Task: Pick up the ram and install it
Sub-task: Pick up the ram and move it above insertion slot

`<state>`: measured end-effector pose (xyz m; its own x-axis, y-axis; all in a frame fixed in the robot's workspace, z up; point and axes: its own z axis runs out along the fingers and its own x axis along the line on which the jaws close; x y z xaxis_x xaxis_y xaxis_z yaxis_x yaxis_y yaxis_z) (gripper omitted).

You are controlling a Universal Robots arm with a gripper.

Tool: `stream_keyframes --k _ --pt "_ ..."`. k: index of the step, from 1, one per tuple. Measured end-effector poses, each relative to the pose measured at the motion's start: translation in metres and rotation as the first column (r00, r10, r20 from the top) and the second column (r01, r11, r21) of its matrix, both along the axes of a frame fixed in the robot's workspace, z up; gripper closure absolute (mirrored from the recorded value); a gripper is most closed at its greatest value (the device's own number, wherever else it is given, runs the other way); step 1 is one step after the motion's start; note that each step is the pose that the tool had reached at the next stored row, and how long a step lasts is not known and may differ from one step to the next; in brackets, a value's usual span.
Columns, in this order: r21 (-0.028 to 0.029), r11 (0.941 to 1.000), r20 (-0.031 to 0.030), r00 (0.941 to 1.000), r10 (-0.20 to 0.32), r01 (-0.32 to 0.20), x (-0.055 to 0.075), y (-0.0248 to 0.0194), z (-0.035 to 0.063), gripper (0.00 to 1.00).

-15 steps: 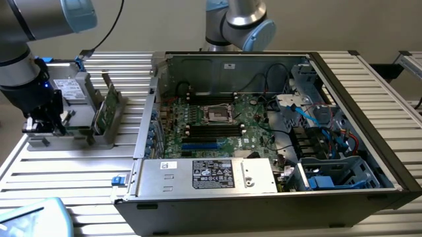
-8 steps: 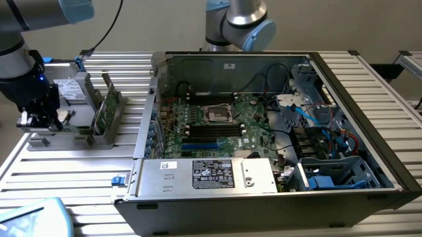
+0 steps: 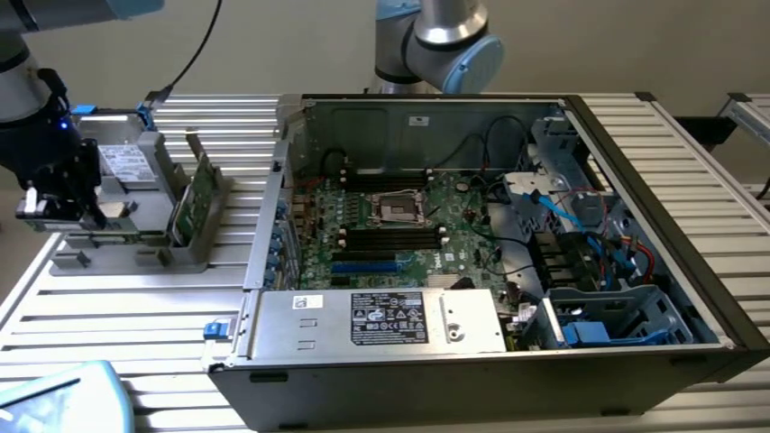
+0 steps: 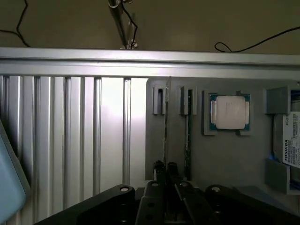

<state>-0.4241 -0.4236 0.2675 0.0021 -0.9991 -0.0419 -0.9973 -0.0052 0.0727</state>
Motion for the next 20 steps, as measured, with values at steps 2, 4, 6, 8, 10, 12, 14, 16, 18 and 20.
stream_keyframes --k 2,4,6,8,10,12,14,16,18,20 --pt "-0.0001 1.0000 -0.0001 1.0000 0.000 0.000 0.000 0.0000 0.0089 0.86" --pt "0.0000 1.0000 -0.0003 1.0000 0.000 0.000 0.003 -0.0005 0.0169 0.86" --pt "0.0000 1.0000 -0.0019 1.0000 0.000 0.000 0.010 -0.0011 0.0254 0.86" --pt "0.0000 1.0000 -0.0039 1.0000 0.000 0.000 0.017 -0.0020 0.0348 0.86" --pt "0.0002 1.0000 -0.0052 1.0000 0.000 0.000 0.024 -0.0030 0.0438 0.86" --pt "0.0002 1.0000 -0.0070 1.0000 0.000 0.000 0.031 -0.0041 0.0525 0.86" --pt "0.0003 1.0000 -0.0084 1.0000 0.000 0.000 0.038 -0.0056 0.0615 0.86" --pt "0.0002 1.0000 -0.0101 0.9999 0.000 0.000 0.046 -0.0070 0.0701 0.86" --pt "0.0004 1.0000 -0.0120 0.9999 0.001 -0.001 0.054 -0.0082 0.0765 0.86" --pt "0.0002 1.0000 -0.0142 0.9999 0.000 0.000 0.063 -0.0093 0.0826 0.86"
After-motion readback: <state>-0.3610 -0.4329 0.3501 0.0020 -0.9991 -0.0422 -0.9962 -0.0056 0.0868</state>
